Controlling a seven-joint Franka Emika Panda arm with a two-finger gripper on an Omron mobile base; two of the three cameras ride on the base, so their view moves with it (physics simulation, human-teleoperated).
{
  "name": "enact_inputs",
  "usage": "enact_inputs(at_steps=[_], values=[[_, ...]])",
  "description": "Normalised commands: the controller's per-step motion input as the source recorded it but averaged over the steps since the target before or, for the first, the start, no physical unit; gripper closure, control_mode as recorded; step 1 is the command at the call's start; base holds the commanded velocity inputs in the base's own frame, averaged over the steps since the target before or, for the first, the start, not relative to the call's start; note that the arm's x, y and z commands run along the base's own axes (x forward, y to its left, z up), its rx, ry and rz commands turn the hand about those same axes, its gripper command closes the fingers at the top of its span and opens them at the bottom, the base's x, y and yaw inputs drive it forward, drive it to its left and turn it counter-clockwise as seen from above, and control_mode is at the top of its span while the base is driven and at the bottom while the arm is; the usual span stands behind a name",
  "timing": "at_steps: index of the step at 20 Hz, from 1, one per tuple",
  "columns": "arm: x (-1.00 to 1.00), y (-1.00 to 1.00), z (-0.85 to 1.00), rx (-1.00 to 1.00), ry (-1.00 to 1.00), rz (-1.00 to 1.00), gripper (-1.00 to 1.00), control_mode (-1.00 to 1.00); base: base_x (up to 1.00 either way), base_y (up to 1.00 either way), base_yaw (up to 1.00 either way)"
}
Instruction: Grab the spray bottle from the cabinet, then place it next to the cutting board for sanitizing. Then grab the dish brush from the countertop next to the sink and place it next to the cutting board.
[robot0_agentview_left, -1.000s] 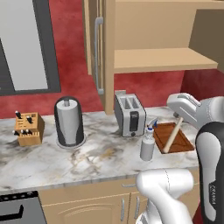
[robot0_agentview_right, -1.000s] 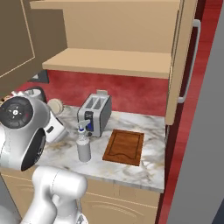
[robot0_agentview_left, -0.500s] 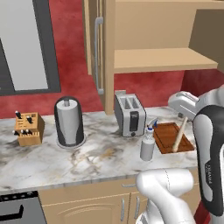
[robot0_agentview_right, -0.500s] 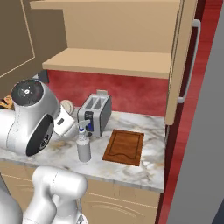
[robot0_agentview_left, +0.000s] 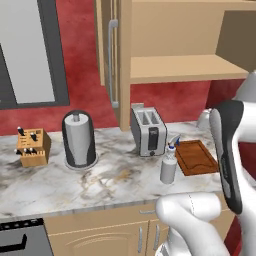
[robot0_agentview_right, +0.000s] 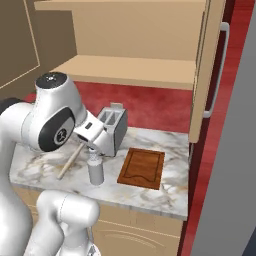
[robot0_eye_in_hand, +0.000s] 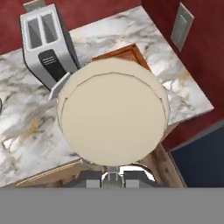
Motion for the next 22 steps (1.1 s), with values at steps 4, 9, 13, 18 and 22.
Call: enact_inputs(at_steps=[4, 9, 13, 18, 22], values=[[0.3, -0.27, -0.48, -0.34, 0.14, 0.09, 1.0, -1.0, 0.0, 0.0, 0.0], [0.2, -0.49, -0.42, -0.14, 0.0, 0.13, 1.0, -1.0, 0.0, 0.0, 0.0], [0.22, -0.48, -0.46, 0.0, -0.07, 0.15, 1.0, -1.0, 0.0, 0.0, 0.0], [0.58, -0.37, -0.49, 0.02, 0.0, 0.21, 1.0, -1.0, 0.0, 0.0, 0.0], [0.68, -0.26, -0.51, 0.0, 0.0, 0.17, 1.0, -1.0, 0.0, 0.0, 0.0]])
